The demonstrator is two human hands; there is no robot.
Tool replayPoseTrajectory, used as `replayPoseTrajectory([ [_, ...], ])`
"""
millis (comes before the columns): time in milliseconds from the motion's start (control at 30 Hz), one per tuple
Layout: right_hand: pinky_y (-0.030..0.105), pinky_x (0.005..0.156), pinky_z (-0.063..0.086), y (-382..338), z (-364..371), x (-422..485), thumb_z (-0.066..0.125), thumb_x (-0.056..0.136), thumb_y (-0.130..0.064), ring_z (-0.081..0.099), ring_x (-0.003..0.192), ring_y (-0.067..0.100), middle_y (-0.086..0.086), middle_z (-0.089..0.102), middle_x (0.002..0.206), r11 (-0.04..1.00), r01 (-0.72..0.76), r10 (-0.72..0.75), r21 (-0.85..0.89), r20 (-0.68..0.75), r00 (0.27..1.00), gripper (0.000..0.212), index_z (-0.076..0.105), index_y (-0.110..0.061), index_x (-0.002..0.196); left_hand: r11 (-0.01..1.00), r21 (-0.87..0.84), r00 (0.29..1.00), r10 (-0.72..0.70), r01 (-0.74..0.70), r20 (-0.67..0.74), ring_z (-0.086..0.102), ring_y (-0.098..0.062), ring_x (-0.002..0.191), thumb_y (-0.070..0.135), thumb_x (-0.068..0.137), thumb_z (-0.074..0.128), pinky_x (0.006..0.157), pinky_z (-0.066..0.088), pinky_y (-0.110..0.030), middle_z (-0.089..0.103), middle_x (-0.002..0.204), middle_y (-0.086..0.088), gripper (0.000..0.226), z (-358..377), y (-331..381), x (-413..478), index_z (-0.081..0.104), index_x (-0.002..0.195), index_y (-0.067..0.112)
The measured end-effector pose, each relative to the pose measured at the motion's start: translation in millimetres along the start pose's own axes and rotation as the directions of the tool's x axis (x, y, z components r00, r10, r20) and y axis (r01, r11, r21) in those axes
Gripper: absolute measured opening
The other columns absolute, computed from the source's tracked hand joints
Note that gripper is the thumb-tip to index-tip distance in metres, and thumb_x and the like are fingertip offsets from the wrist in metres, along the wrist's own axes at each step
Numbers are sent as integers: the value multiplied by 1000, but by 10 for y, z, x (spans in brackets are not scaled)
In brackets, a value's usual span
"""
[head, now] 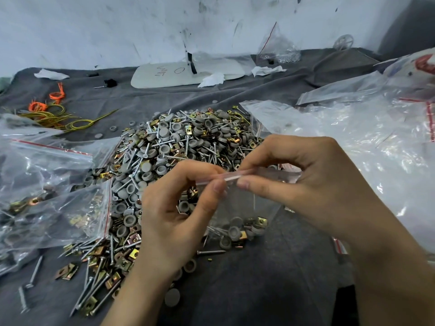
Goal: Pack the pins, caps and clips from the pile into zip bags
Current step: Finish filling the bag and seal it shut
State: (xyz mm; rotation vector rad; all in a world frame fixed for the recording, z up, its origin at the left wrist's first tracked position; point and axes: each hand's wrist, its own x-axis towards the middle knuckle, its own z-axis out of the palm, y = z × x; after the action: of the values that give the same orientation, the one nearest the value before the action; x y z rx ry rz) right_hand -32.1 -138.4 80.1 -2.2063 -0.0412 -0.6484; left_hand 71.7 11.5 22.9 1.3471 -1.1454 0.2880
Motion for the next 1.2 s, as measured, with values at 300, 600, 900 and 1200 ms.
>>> replayPoseTrajectory([
  [300, 5, 59, 40, 53, -21, -5, 73, 68, -34, 62, 64, -2, -17, 68, 68, 998, -4, 5, 63, -28, 1000, 5, 69, -32, 69, 1000, -3, 1000, 5, -5, -8, 66, -7, 83, 36, 100, 55, 71, 51, -21, 67, 94, 18, 8, 7, -14, 6, 58, 92, 33],
  [600, 8, 59, 46, 126, -25, -2, 74, 66, -35, 66, 67, 4, -14, 70, 70, 995, -33, 36, 94, -32, 999, 5, 70, -31, 68, 1000, -7, 999, 8, -8, -34, 65, -10, 80, 35, 100, 55, 67, 52, -27, 64, 80, 10, 10, -17, -20, 9, 57, 92, 31],
  [900, 27, 62, 49, 220, -88, -4, 71, 69, -40, 64, 67, 16, -9, 68, 67, 997, -52, 55, 65, -54, 997, 8, 69, -32, 66, 1000, 0, 999, 11, -11, -37, 65, -10, 75, 36, 100, 55, 66, 52, -28, 65, 83, 10, 9, -6, -26, -6, 58, 93, 31],
  [1200, 23, 63, 49, 255, -151, -29, 72, 67, -36, 66, 67, 17, -5, 71, 67, 990, -67, 75, 127, -65, 995, 13, 73, -23, 67, 1000, -20, 999, 10, -11, -47, 66, -10, 66, 33, 100, 56, 59, 53, -24, 65, 84, 9, 11, -31, -33, 1, 62, 102, 42],
])
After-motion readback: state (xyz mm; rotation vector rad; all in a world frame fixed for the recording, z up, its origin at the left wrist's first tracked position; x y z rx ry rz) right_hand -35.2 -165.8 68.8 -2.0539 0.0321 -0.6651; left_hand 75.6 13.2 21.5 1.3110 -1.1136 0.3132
